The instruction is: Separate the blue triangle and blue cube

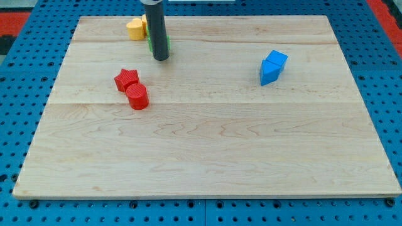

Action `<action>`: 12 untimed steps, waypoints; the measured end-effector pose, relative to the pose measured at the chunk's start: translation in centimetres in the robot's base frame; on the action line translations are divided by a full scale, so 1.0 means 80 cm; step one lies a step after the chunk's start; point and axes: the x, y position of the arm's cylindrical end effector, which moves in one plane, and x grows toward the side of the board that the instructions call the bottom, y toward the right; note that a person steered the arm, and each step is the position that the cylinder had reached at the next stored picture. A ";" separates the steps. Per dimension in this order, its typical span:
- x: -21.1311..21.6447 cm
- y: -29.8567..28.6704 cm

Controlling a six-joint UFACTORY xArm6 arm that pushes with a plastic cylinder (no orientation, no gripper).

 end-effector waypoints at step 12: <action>0.066 0.192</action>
